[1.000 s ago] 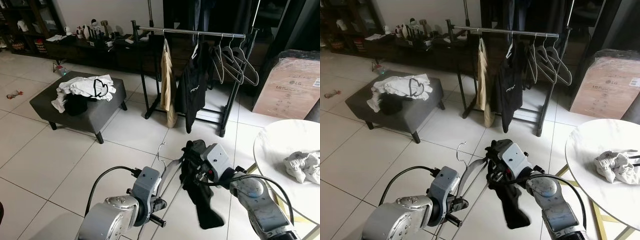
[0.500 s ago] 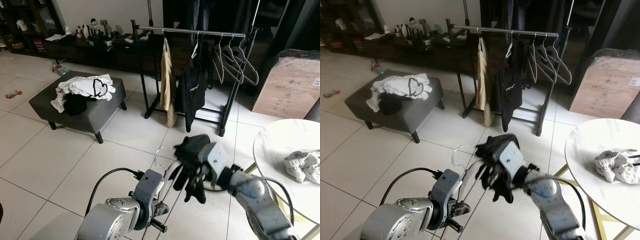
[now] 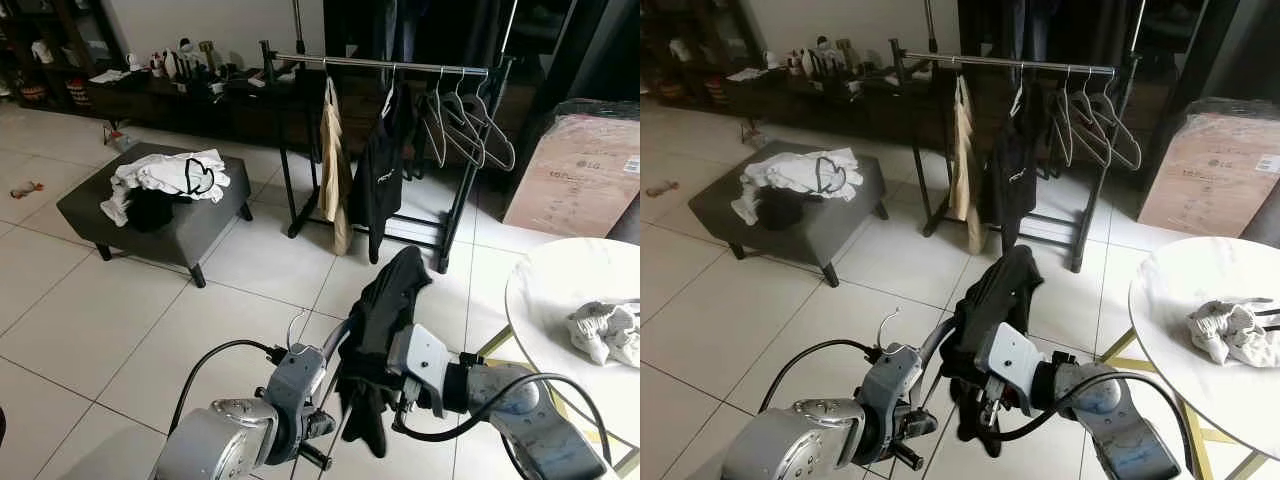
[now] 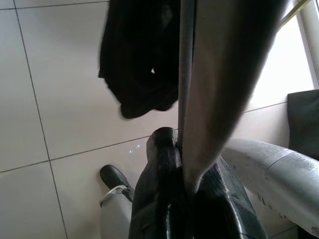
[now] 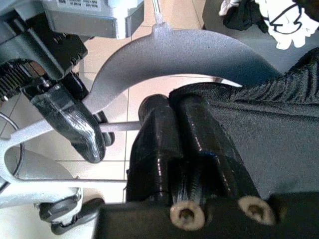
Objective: Hang hanger
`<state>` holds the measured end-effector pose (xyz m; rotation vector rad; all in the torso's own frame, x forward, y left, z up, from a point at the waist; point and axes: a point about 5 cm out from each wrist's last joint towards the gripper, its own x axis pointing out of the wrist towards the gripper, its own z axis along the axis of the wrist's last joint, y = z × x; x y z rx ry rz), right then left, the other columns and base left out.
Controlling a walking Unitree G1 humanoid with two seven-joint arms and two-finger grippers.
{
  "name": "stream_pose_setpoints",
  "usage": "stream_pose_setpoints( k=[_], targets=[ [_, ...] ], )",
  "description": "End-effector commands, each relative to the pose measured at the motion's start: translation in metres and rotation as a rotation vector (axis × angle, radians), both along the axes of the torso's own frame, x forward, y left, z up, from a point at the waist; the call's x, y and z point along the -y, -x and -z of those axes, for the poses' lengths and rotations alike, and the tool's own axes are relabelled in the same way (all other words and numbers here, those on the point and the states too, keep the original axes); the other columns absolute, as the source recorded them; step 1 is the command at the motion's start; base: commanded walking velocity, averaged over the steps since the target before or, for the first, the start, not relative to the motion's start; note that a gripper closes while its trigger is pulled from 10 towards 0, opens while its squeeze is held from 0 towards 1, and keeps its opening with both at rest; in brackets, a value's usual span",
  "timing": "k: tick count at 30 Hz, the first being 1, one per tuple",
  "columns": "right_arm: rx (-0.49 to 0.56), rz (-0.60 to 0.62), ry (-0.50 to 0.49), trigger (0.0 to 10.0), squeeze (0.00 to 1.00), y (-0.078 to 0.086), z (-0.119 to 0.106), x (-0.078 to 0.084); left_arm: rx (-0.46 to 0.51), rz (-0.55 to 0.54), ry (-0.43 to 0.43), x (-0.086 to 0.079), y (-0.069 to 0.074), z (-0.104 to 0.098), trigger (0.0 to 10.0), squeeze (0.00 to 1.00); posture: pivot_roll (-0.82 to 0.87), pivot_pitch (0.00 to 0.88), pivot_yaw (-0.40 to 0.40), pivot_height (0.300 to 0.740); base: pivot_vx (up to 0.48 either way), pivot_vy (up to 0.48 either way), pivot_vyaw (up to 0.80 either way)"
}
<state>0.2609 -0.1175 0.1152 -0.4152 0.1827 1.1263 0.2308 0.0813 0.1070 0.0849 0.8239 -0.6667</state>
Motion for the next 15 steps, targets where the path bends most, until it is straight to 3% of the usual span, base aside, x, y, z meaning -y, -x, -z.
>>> stream_pose_setpoints(
  k=[1,6,7,9,10,15],
  targets=[
    [-0.025,-0.056,0.012,0.0,0.00,0.006,0.004,-0.009,0.036,-0.006,0.011,0.001,-0.004,-0.005,10.0,0.00,-0.04,0.085,0.039,0.740,0.000,0.000,0.00],
    [-0.010,-0.023,0.041,0.0,0.00,0.003,0.005,-0.007,0.046,-0.011,0.015,0.001,-0.006,-0.006,10.0,0.00,-0.04,0.085,0.039,0.740,0.000,0.000,0.00],
    [-0.012,-0.015,0.046,2.6,0.00,0.002,0.006,-0.006,0.050,-0.012,0.016,0.001,-0.006,-0.007,10.0,0.00,-0.04,0.084,0.039,0.740,0.000,0.000,0.00],
    [-0.017,-0.006,0.061,2.5,0.00,0.002,0.009,-0.004,0.064,-0.025,0.021,0.002,-0.008,-0.008,10.0,0.00,-0.04,0.083,0.039,0.740,0.000,0.000,0.00],
    [-0.039,-0.026,0.046,0.0,0.00,0.005,0.009,-0.005,0.075,-0.040,0.022,0.001,-0.010,-0.009,10.0,0.00,-0.04,0.083,0.039,0.740,0.000,0.000,0.00],
    [-0.099,-0.099,-0.002,0.0,0.00,0.017,0.005,-0.009,0.090,-0.065,0.023,-0.001,-0.014,-0.010,10.0,0.00,-0.04,0.085,0.039,0.740,0.000,0.000,0.00]
  ],
)
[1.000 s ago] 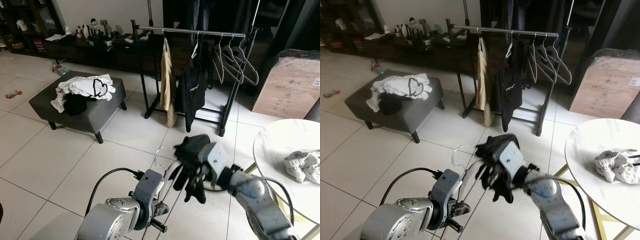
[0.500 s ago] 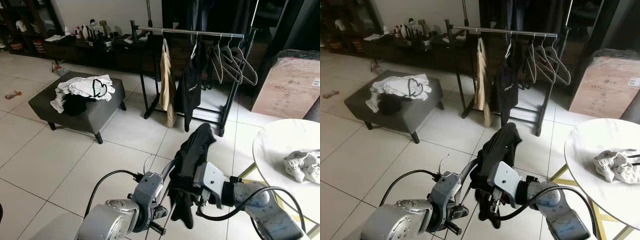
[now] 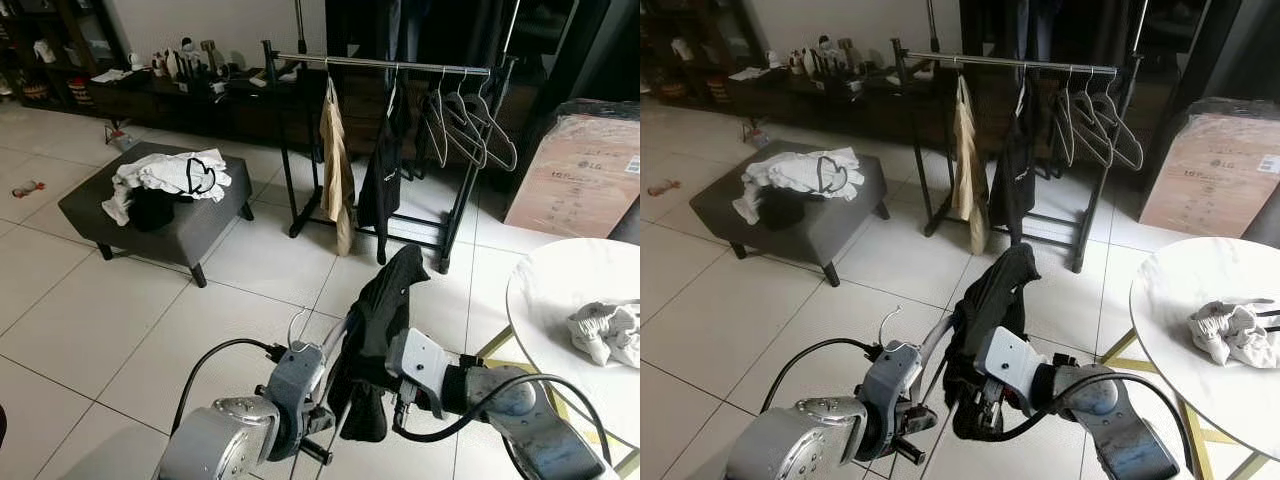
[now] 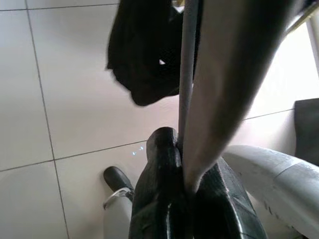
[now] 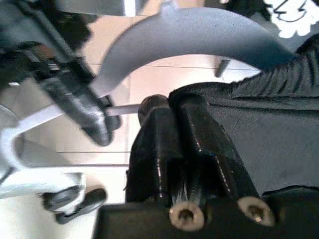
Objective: Hang hanger
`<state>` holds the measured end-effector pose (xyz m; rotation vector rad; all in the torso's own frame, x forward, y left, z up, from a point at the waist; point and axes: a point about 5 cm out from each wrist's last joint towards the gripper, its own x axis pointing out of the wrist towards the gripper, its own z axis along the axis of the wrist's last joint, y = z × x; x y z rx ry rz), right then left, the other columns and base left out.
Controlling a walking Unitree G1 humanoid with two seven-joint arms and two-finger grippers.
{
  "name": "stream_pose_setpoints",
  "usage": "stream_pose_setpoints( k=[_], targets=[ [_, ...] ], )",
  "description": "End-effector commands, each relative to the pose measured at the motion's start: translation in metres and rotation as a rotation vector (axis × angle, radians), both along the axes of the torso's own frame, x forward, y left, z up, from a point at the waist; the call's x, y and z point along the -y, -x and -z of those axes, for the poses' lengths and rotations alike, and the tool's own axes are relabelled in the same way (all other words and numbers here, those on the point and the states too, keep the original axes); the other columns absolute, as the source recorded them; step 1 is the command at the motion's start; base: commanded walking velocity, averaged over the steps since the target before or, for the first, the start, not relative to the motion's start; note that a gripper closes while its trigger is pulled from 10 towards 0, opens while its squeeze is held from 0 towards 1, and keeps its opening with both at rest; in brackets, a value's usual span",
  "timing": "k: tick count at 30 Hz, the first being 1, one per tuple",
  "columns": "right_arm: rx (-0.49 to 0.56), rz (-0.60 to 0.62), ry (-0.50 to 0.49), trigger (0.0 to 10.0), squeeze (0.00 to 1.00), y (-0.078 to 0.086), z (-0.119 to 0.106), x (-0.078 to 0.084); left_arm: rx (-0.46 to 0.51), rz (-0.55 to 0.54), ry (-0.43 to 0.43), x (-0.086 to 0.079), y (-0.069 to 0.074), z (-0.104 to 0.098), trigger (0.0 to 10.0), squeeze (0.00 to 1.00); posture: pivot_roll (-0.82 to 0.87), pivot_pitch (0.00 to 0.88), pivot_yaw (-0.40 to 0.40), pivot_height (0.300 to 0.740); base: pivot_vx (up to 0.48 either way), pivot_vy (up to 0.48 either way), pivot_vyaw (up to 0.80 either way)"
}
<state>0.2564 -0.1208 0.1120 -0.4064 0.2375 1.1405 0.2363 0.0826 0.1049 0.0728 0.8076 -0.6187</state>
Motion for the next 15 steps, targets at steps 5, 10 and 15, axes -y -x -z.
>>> stream_pose_setpoints(
  k=[5,10,15],
  targets=[
    [-0.040,-0.097,-0.012,0.0,0.00,0.012,0.001,-0.011,0.085,-0.044,0.026,-0.001,-0.012,-0.013,10.0,0.00,-0.04,0.085,0.038,0.740,0.000,0.000,0.00],
    [0.001,-0.083,-0.053,0.0,0.00,0.008,-0.007,-0.011,0.072,-0.053,0.013,-0.003,-0.011,-0.010,10.0,0.00,-0.04,0.085,0.038,0.740,0.000,0.000,0.00],
    [0.174,0.065,-0.096,0.0,0.00,-0.015,-0.024,-0.010,0.062,-0.029,0.007,0.000,-0.009,-0.008,10.0,0.00,-0.04,0.086,0.039,0.740,0.000,0.000,0.00]
  ],
)
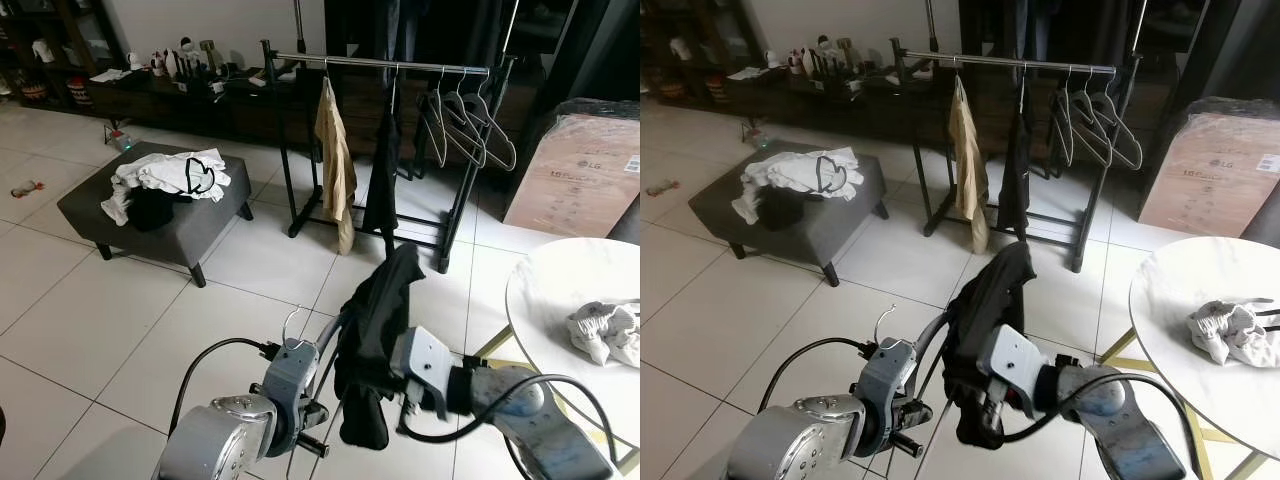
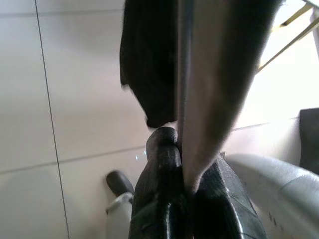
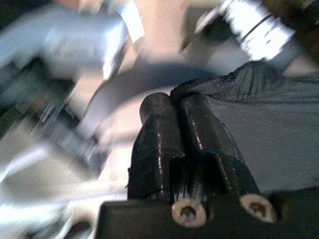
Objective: Hang hanger
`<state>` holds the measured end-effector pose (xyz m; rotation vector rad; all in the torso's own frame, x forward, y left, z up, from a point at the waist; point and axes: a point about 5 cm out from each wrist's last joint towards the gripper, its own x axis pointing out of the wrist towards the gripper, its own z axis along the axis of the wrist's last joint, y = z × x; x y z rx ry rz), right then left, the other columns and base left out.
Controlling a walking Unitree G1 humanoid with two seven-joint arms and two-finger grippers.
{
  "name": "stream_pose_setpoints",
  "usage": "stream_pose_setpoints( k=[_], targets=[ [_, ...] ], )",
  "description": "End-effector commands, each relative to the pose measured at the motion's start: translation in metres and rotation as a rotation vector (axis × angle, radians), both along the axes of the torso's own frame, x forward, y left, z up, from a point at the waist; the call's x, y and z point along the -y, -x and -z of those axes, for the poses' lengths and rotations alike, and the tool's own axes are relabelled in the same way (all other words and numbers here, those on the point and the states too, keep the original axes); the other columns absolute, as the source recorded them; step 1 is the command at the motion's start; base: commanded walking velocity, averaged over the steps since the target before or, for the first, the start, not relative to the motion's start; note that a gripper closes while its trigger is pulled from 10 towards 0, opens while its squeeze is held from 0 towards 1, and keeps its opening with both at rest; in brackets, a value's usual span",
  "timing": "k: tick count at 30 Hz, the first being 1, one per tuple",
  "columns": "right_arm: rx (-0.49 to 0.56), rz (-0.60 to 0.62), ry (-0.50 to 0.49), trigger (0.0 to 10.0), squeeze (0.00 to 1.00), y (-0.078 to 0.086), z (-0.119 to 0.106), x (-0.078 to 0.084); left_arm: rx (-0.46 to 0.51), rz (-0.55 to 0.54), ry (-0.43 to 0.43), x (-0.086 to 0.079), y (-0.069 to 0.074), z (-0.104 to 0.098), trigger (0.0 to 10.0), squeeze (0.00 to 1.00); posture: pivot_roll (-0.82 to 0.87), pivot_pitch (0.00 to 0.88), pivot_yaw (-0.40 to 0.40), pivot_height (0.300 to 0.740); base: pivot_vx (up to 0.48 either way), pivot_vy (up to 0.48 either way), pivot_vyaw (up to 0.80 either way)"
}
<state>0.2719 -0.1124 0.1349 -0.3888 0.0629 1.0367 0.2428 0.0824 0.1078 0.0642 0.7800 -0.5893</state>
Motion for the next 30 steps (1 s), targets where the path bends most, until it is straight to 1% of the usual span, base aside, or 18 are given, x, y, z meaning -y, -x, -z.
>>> stream_pose_setpoints(
  k=[1,2,3,4,5,6,7,9,11,18,20,21,22,23,24,25,28,30],
  targets=[
    [0.045,0.009,0.012,0.0,0.00,-0.002,-0.002,-0.001,0.032,0.009,-0.001,0.000,-0.002,-0.005,10.0,0.00,-0.04,0.086,0.038,0.740,0.000,0.000,0.00],
    [0.066,0.023,0.004,0.0,0.00,-0.005,-0.005,-0.003,0.027,0.016,-0.002,0.001,-0.001,-0.004,10.0,0.00,-0.04,0.085,0.037,0.740,0.000,0.000,0.00],
    [0.066,0.023,0.004,0.0,0.00,-0.005,-0.005,-0.003,0.027,0.016,-0.002,0.001,-0.001,-0.004,10.0,0.00,-0.04,0.085,0.037,0.740,0.000,0.000,0.00],
    [0.073,0.015,-0.012,0.0,0.00,-0.005,-0.007,-0.005,0.024,0.018,-0.002,0.001,0.000,-0.004,10.0,0.00,-0.04,0.085,0.037,0.740,0.000,0.000,0.00],
    [0.082,0.024,-0.057,0.0,0.00,-0.006,-0.012,-0.007,0.020,0.019,-0.003,0.001,0.001,-0.003,10.0,0.00,-0.04,0.086,0.037,0.740,0.000,0.000,0.00],
    [0.082,0.024,-0.057,0.0,0.00,-0.006,-0.012,-0.007,0.020,0.019,-0.003,0.001,0.001,-0.003,10.0,0.00,-0.04,0.086,0.037,0.740,0.000,0.000,0.00],
    [0.099,0.028,-0.141,0.0,0.00,-0.007,-0.023,-0.011,0.005,0.019,-0.009,0.000,0.002,-0.002,10.0,0.00,-0.04,0.086,0.037,0.740,0.000,0.000,0.00],
    [0.110,0.016,-0.188,0.0,0.00,-0.006,-0.029,-0.013,-0.008,0.021,-0.016,0.000,0.003,0.000,10.0,0.00,-0.04,0.087,0.037,0.740,0.000,0.000,0.00],
    [0.120,-0.037,-0.257,0.0,0.00,-0.001,-0.039,-0.019,-0.026,0.030,-0.019,0.001,0.005,0.002,10.0,0.00,-0.04,0.087,0.036,0.740,0.000,0.000,0.00],
    [0.176,-0.007,-0.307,0.0,0.00,-0.005,-0.050,-0.020,-0.041,0.047,-0.018,0.002,0.008,0.003,10.0,0.00,-0.04,0.088,0.036,0.740,0.000,0.000,0.00],
    [0.141,-0.038,-0.336,0.0,0.00,-0.003,-0.051,-0.021,-0.038,0.036,-0.023,0.001,0.007,0.003,10.0,0.00,-0.04,0.089,0.035,0.740,0.000,0.000,0.00],
    [0.118,-0.062,-0.320,0.0,0.00,0.000,-0.049,-0.021,-0.031,0.030,-0.024,0.001,0.006,0.003,10.0,0.00,-0.04,0.089,0.035,0.740,0.000,0.000,0.00],
    [0.065,-0.118,-0.256,0.0,0.00,0.007,-0.040,-0.021,-0.013,0.020,-0.025,0.000,0.004,0.002,10.0,0.00,-0.04,0.089,0.035,0.740,0.000,0.000,0.00],
    [0.035,-0.137,-0.198,3.7,0.00,0.011,-0.033,-0.019,0.008,0.014,-0.022,0.000,0.002,0.000,10.0,0.00,-0.04,0.089,0.035,0.740,0.000,0.000,0.00],
    [0.016,-0.147,-0.160,3.7,0.00,0.014,-0.028,-0.017,0.022,0.011,-0.019,0.000,0.000,-0.001,10.0,0.00,-0.04,0.089,0.035,0.740,0.000,0.000,0.00],
    [-0.003,-0.141,-0.060,10.0,0.00,0.015,-0.015,-0.012,0.043,0.006,-0.006,0.001,-0.002,-0.004,10.0,0.00,-0.05,0.089,0.035,0.740,0.000,0.000,0.00],
    [-0.033,-0.118,0.015,10.0,0.00,0.015,-0.002,-0.006,0.063,0.009,0.004,0.003,-0.003,-0.006,10.0,0.00,-0.05,0.088,0.036,0.740,0.000,0.000,0.00],
    [-0.036,-0.126,0.028,10.0,0.00,0.015,0.000,-0.006,0.065,0.009,0.006,0.003,-0.003,-0.007,10.0,0.00,-0.05,0.087,0.037,0.740,0.000,0.000,0.00]
  ],
)
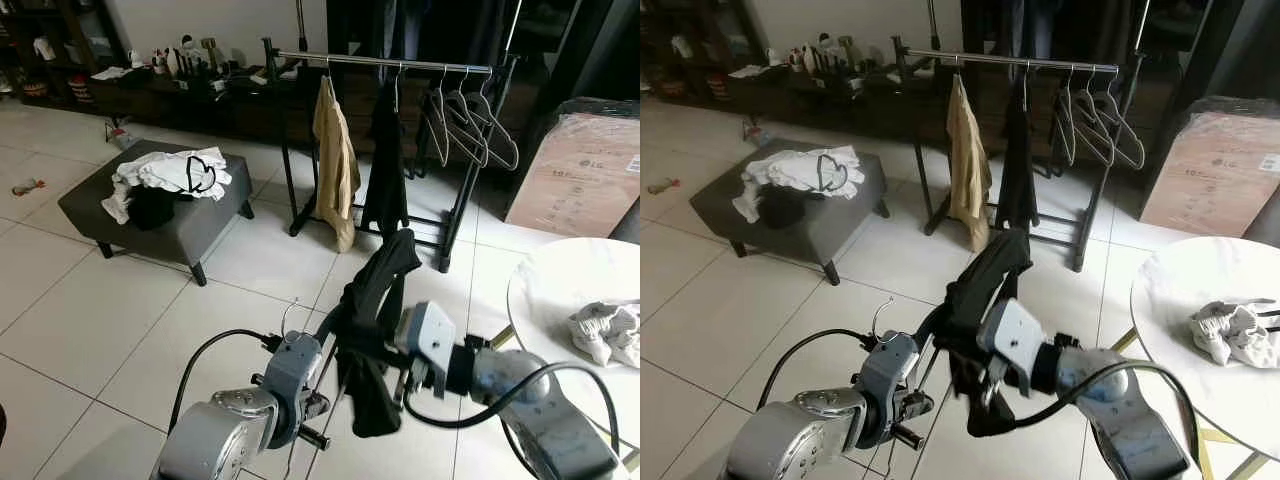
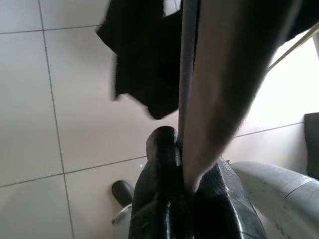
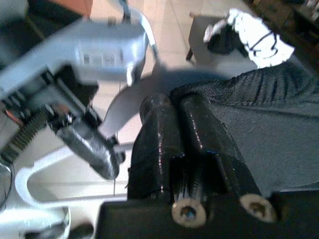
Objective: Hang hanger
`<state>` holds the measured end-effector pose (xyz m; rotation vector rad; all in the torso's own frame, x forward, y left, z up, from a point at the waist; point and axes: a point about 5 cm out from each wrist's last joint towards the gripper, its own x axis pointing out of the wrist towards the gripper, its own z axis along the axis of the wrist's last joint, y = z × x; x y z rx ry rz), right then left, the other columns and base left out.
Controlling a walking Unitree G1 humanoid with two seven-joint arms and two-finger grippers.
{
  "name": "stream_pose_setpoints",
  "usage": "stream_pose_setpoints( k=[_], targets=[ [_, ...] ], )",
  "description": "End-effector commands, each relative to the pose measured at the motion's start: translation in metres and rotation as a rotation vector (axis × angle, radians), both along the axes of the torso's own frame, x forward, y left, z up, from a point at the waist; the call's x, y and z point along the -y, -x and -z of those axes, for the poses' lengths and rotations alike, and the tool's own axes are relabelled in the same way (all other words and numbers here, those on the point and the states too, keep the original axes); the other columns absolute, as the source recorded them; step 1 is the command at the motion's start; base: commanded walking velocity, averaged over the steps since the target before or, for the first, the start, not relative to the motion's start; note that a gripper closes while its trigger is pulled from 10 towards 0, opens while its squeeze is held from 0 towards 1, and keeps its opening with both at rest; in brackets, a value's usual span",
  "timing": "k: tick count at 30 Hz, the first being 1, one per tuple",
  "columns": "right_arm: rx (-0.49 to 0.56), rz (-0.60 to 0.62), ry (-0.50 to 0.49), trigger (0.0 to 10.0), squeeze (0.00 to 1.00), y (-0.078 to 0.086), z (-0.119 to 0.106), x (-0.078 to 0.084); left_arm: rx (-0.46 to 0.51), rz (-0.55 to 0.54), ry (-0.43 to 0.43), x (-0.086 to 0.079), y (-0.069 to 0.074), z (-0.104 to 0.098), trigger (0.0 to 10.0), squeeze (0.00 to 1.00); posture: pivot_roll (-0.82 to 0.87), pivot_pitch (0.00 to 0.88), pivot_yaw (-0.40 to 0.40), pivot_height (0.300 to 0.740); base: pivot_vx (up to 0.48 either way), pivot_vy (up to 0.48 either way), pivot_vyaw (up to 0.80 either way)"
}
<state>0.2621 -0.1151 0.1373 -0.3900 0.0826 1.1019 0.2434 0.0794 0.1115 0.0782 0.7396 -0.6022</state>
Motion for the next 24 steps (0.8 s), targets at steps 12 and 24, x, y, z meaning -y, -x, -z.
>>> stream_pose_setpoints(
  k=[12,24],
  targets=[
    [-0.102,-0.159,-0.069,10.0,1.00,0.017,-0.008,-0.015,0.034,-0.015,-0.006,-0.001,-0.003,-0.002,10.0,0.00,-0.05,0.089,0.034,0.740,0.000,0.000,0.00],
    [-0.069,0.002,0.076,10.0,1.00,-0.001,0.009,0.004,0.043,0.042,-0.041,-0.006,0.001,0.000,10.0,0.00,-0.04,0.086,0.033,0.740,0.000,0.000,0.00]
  ],
)
